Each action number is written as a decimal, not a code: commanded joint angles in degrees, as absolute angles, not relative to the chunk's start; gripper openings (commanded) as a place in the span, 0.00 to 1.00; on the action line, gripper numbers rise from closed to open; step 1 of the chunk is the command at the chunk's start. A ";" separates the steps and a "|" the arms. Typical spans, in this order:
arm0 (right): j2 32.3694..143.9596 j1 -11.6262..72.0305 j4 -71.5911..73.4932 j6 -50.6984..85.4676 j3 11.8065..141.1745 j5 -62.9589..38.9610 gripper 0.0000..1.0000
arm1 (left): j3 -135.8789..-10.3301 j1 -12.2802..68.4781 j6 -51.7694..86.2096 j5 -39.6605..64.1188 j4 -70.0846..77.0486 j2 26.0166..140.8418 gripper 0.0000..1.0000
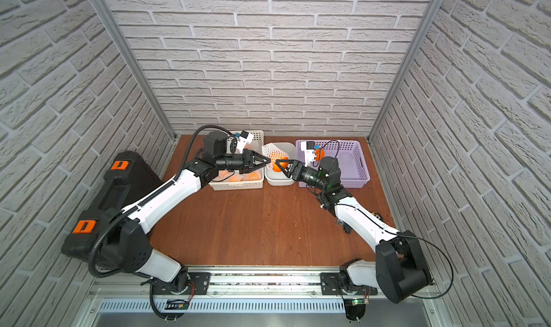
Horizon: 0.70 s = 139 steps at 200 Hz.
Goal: Remove foam nets from oranges
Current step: Remove the foam net from the orange.
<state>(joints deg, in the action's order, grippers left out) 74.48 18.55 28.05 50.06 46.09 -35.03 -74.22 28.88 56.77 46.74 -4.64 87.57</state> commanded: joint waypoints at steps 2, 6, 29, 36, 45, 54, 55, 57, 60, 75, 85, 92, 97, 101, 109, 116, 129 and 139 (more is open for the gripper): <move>72.01 20.12 26.20 47.52 47.61 -37.59 0.43 | -76.93 29.20 54.85 45.53 -2.50 85.55 0.20; 71.79 20.13 25.84 47.29 47.57 -37.47 0.43 | -76.96 29.31 54.70 45.18 -2.55 85.39 0.19; 70.36 20.20 23.42 46.13 47.35 -37.11 0.43 | -77.09 28.87 53.88 42.42 -3.43 84.52 0.13; 69.83 20.20 22.51 45.82 47.24 -37.04 0.42 | -77.05 28.65 53.72 41.68 -3.51 84.15 0.11; 69.10 20.20 21.16 45.17 47.05 -36.92 0.42 | -76.80 28.29 53.61 40.66 -3.44 83.71 0.10; 68.19 20.30 20.03 44.79 46.51 -36.92 0.42 | -76.72 28.04 53.53 39.66 -3.47 83.38 0.10; 68.07 20.30 20.03 44.81 46.41 -36.92 0.42 | -76.64 28.04 53.53 39.56 -3.49 83.30 0.10; 67.86 20.30 19.88 44.82 46.21 -36.91 0.42 | -76.57 27.93 53.42 39.40 -3.51 83.27 0.10; 67.56 20.36 19.78 44.82 45.90 -36.93 0.42 | -76.57 27.89 53.43 39.05 -3.66 83.24 0.10; 65.34 20.34 18.72 44.66 44.10 -36.66 0.42 | -76.62 27.77 52.84 37.60 -4.31 83.03 0.10; 63.56 20.38 17.14 43.94 42.85 -36.07 0.42 | -76.82 27.75 52.30 36.53 -5.05 83.25 0.10; 62.08 20.37 15.41 43.08 42.35 -35.65 0.42 | -76.99 27.75 52.17 36.02 -5.24 83.59 0.09; 61.13 20.37 13.93 42.20 42.02 -35.29 0.42 | -77.20 27.77 52.07 35.66 -5.29 83.89 0.09; 60.30 20.38 12.47 41.66 41.81 -34.98 0.42 | -77.33 27.75 51.97 35.40 -5.33 84.24 0.09; 58.62 20.38 9.23 40.00 41.45 -34.29 0.43 | -77.83 27.70 51.58 34.52 -5.80 85.01 0.09; 57.19 20.37 6.25 38.65 41.33 -33.62 0.43 | -78.63 27.81 50.84 33.46 -6.82 85.90 0.09; 54.80 20.38 0.87 36.29 41.00 -31.88 0.43 | -80.91 28.36 48.30 30.19 -10.37 88.02 0.08; 53.06 20.24 -2.99 34.79 40.85 -30.09 0.43 | -83.26 29.18 46.02 27.88 -13.37 90.08 0.07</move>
